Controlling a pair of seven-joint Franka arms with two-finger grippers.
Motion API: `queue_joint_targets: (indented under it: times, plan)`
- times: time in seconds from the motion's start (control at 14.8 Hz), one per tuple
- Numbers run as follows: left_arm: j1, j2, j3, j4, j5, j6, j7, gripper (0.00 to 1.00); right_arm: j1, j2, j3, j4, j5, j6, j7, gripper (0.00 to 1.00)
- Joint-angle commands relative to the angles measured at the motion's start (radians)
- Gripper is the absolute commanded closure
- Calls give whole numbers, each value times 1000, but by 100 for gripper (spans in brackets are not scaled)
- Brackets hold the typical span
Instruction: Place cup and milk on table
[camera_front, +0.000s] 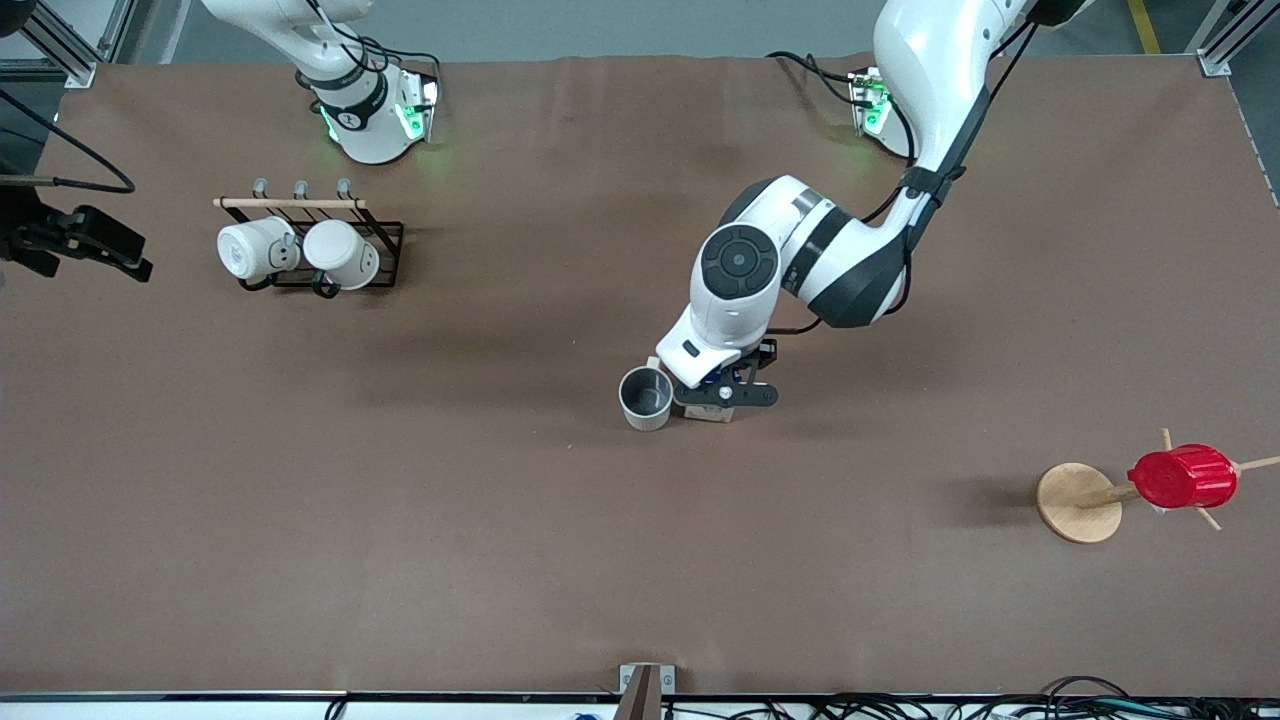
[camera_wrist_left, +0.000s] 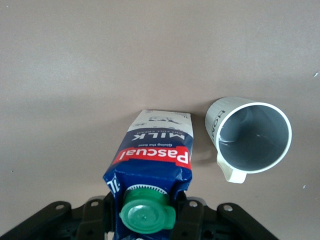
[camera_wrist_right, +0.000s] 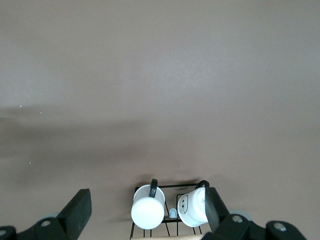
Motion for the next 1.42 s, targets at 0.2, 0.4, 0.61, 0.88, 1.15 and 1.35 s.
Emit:
queue_joint_targets:
  times: [0.2,0.4,0.61,0.88,1.15,1.35]
  plan:
    - [-2,9,-1,30,18,-14,-24,0,-8,-16,-3,-20,16,3,2,0]
    - [13,-48,1,30,13,-19,-23,0,-9,-16,-3,-20,18,2,-1,0]
    - [54,-129,1,24,13,-69,-13,0,-9,-16,-3,-20,18,2,-5,0]
    - [140,-259,-2,-39,0,-119,0,0,-9,-16,-3,-20,18,2,-5,0]
    - [226,-419,-1,-111,-81,-173,94,0,-11,-16,-3,-20,18,2,-5,0]
    - [310,-484,-1,-106,-144,-241,199,0,-11,-16,-3,-20,18,2,-5,0]
